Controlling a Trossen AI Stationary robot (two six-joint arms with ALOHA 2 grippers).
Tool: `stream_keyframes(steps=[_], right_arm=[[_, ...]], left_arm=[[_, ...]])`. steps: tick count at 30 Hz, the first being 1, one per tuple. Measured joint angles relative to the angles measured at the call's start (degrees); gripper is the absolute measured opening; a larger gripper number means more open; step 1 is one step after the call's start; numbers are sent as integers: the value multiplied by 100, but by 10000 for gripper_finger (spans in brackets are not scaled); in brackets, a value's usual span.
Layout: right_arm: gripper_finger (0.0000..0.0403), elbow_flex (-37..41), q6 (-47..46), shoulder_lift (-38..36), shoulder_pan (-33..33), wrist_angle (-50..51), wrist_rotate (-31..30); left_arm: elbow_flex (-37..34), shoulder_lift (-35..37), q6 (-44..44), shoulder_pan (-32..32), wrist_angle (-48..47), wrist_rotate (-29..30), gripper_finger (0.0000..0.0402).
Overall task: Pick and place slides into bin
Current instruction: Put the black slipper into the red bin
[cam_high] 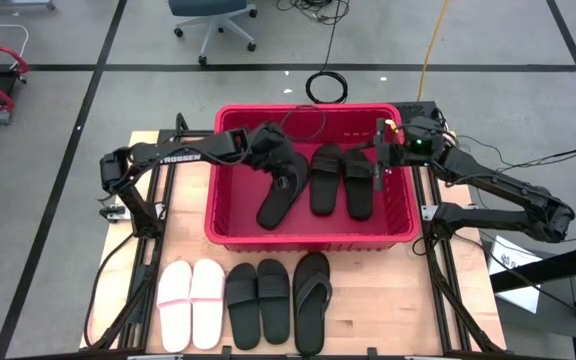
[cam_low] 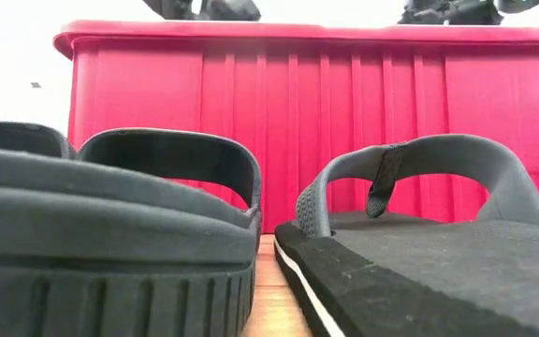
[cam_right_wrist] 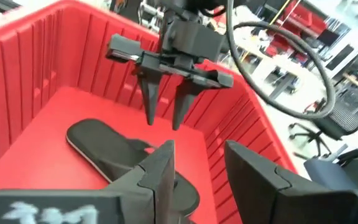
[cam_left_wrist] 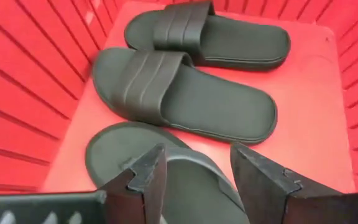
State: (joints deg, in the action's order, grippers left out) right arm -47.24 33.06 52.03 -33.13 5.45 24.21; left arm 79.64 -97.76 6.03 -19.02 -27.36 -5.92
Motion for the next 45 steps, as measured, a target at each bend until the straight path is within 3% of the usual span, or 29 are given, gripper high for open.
stream_keyframes(steps=[10,19,24,32,45], right_arm=[[130,0,35,-1141,684,213,0],[130,-517,-112,-1530,1679,1793,-4],[130,-799,-284,-1524,2329,2750,-19],[130,-859,-1383,-1531,3578,2887,214],[130,-201,-3847,-700,5739,2773,289]], left_arm=[[1844,0,-51,796,-1626,901,172],[2967,4,-899,1944,-2165,2126,172],[3197,4,-1274,2581,-2272,2700,172],[3263,0,-1446,3460,-2270,3432,172],[3263,0,-2040,4245,-2266,3605,172]])
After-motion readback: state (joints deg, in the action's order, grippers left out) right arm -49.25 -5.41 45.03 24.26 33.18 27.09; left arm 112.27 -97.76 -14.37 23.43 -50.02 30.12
